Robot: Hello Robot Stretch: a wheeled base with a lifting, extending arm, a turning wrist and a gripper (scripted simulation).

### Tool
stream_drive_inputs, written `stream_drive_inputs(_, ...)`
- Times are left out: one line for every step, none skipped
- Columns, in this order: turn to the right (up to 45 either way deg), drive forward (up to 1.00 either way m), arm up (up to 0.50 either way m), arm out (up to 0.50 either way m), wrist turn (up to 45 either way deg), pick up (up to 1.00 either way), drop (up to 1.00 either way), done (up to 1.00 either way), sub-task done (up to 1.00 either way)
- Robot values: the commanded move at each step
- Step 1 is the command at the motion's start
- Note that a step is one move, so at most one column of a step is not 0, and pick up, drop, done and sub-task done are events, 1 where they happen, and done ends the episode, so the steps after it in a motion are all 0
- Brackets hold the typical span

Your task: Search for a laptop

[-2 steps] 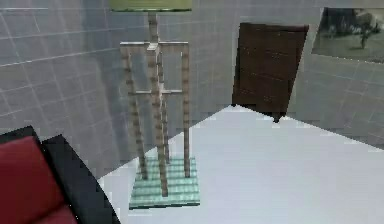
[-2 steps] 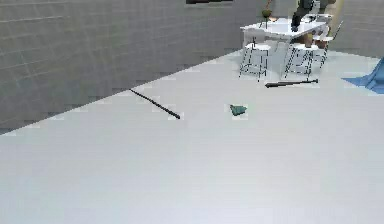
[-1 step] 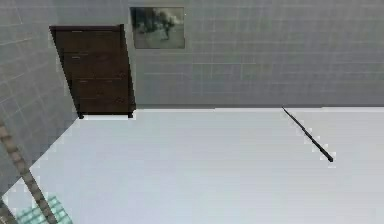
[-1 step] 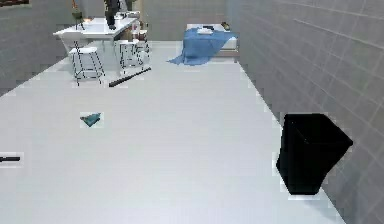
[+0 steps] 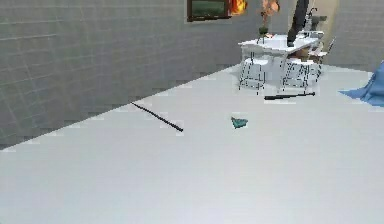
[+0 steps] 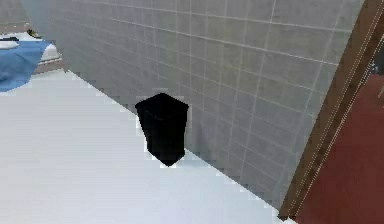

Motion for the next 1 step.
stream_drive_inputs(24.0,0.00,0.00,0.00,0.0,0.00,0.00,0.00,0.00)
